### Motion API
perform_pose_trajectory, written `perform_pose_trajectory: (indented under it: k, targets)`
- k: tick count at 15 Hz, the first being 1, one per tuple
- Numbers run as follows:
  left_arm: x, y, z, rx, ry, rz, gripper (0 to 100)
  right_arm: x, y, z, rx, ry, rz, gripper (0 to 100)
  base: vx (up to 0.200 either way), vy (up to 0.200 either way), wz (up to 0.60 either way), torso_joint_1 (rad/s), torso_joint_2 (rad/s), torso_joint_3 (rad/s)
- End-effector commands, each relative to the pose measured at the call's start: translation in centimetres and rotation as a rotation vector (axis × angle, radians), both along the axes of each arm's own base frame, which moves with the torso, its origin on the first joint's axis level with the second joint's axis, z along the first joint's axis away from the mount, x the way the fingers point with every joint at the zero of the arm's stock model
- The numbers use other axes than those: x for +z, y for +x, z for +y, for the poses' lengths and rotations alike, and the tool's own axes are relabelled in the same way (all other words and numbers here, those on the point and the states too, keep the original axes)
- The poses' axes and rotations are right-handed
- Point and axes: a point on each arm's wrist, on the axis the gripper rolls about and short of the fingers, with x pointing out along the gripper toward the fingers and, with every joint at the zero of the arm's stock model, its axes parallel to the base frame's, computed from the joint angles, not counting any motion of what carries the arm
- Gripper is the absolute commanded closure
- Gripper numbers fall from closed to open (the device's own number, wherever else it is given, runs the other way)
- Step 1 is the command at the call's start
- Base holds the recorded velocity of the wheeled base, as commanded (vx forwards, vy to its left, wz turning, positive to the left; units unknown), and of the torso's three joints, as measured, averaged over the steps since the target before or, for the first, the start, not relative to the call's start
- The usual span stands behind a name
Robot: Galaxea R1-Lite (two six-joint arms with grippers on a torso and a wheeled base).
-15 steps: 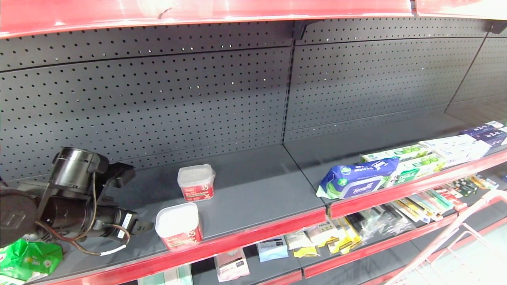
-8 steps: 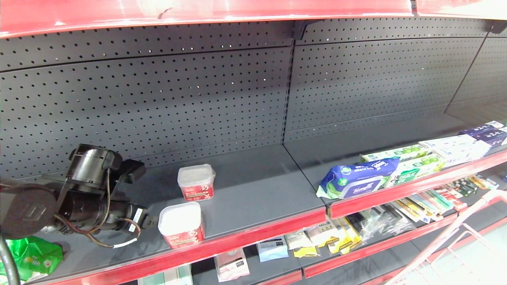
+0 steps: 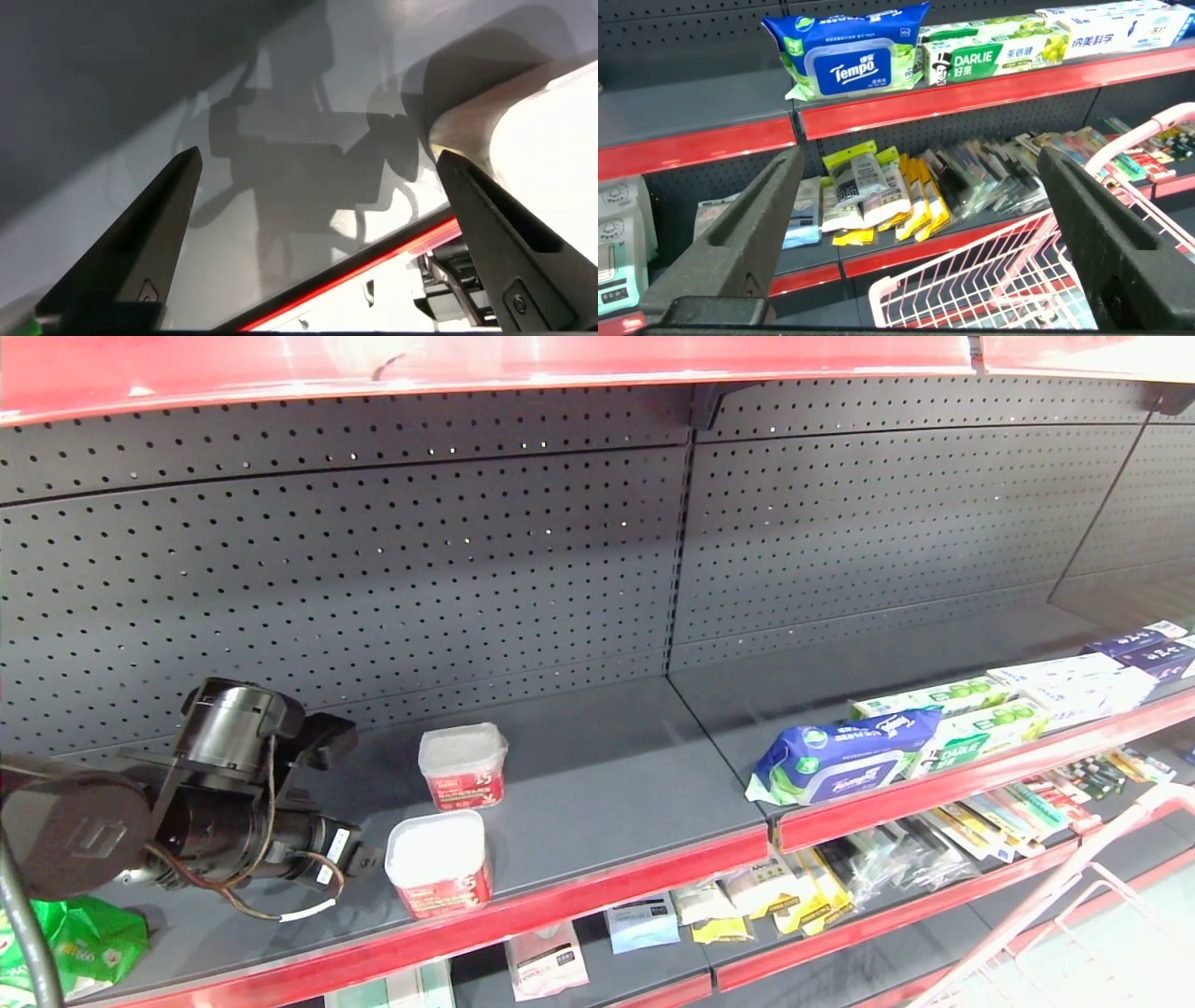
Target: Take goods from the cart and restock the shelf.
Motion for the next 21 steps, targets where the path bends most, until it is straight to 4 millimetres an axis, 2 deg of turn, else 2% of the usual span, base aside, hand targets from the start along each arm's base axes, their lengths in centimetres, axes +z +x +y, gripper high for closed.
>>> perform_pose_trajectory:
  k: [1, 21]
  targets:
    - [0.10, -0.04, -0.03, -0.001, -0.001, -0.004, 0, 0.02, 0.01, 0.00, 0.000, 0.000, 0.000, 0, 0.000, 0.000, 0.00, 0.000, 0.00, 0.000]
    - [0.03, 0.05, -0.81, -0.029, -0.002, -0.017, 0, 0.02, 0.01, 0.00, 0.000, 0.000, 0.000, 0, 0.000, 0.000, 0.00, 0.000, 0.00, 0.000]
